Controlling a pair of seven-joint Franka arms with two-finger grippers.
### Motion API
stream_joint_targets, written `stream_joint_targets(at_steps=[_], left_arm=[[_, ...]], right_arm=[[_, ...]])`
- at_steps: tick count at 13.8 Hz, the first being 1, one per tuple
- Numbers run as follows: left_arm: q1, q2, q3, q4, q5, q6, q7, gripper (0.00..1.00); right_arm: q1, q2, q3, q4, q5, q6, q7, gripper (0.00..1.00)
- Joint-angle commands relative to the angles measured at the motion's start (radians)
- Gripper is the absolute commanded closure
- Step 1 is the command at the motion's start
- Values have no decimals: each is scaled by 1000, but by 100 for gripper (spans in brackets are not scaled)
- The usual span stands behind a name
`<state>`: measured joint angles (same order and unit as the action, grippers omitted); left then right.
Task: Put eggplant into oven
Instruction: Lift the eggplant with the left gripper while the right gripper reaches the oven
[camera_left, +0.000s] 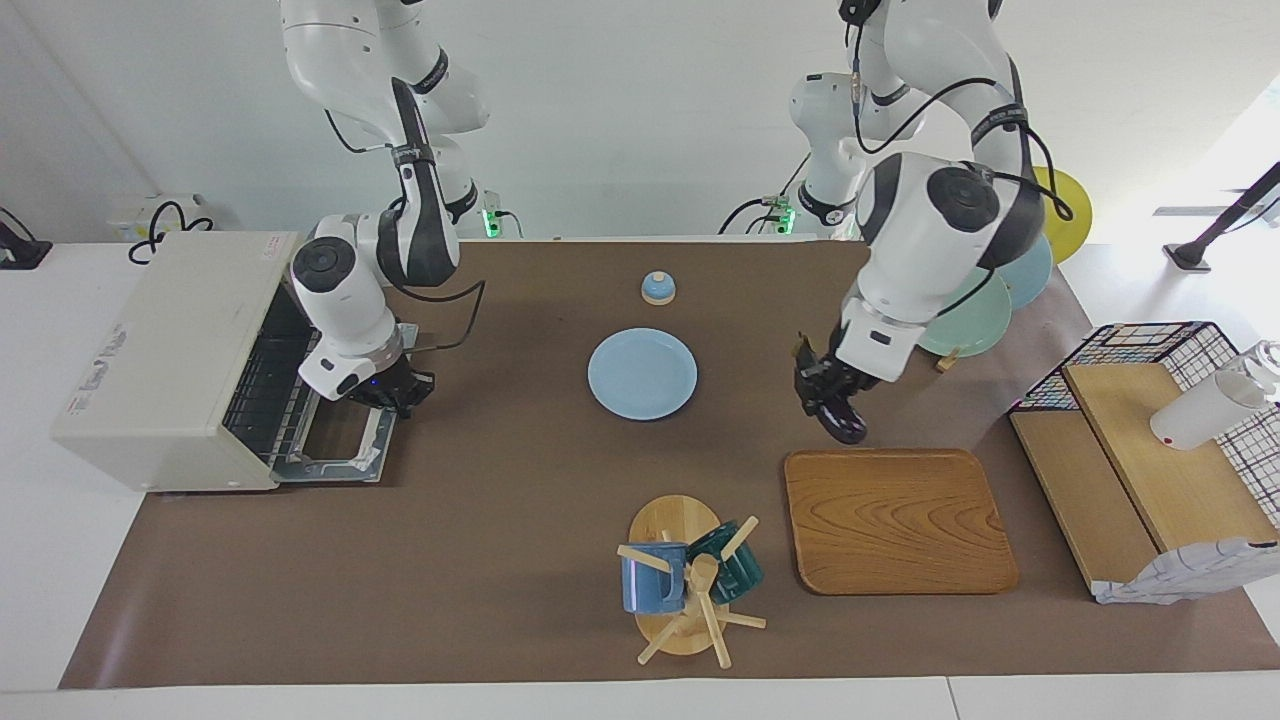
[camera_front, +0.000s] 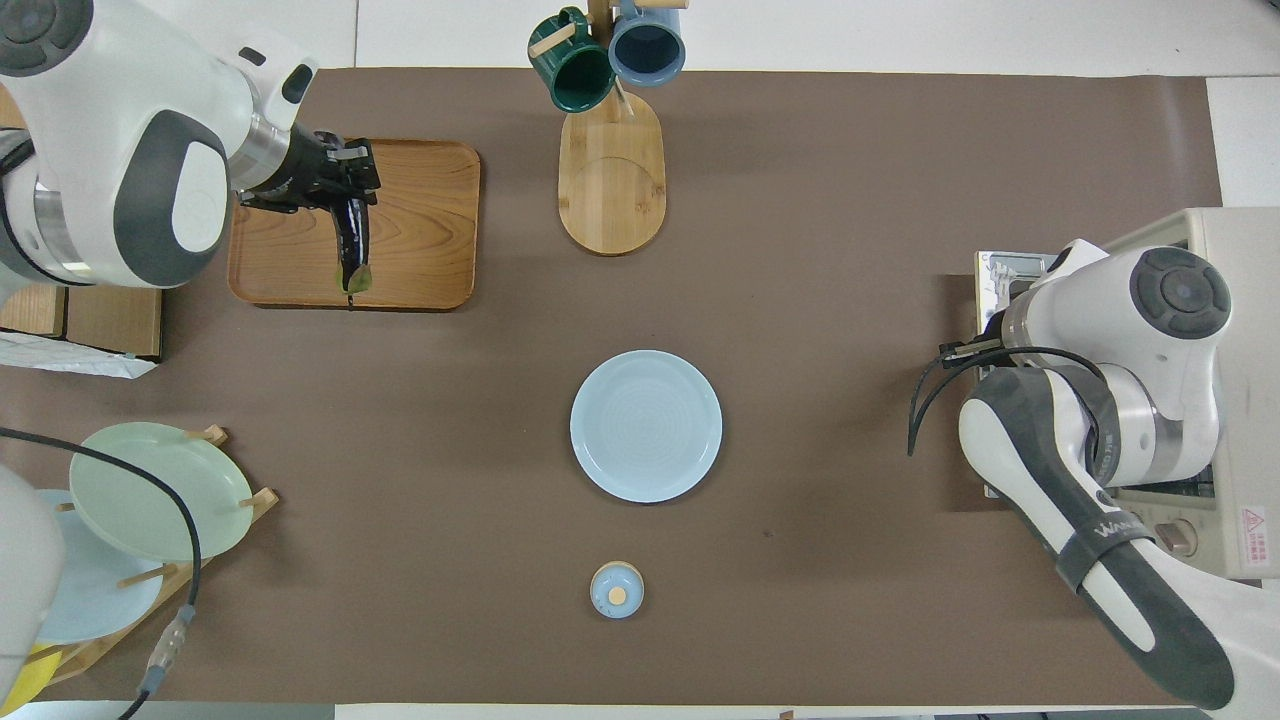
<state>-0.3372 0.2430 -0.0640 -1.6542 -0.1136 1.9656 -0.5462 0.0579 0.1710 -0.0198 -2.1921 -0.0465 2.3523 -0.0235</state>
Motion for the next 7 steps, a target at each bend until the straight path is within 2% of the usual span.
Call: stream_joint_targets(at_steps=[1, 4, 6, 7], left_arm=[[-101, -73, 18, -154, -41, 67, -20, 100], [-250, -126, 19, -378, -41, 313, -52, 100], [-293, -105, 19, -392, -41, 351, -55, 100], [-324, -82, 19, -395, -41, 363, -55, 100]], right_arm=[[63, 5, -19, 12, -16, 16, 106, 100], [74, -10, -17, 23, 3, 7, 106, 100], [85, -10, -5, 44, 33, -16, 108, 96], [88, -11, -2, 52, 36, -21, 114, 56]])
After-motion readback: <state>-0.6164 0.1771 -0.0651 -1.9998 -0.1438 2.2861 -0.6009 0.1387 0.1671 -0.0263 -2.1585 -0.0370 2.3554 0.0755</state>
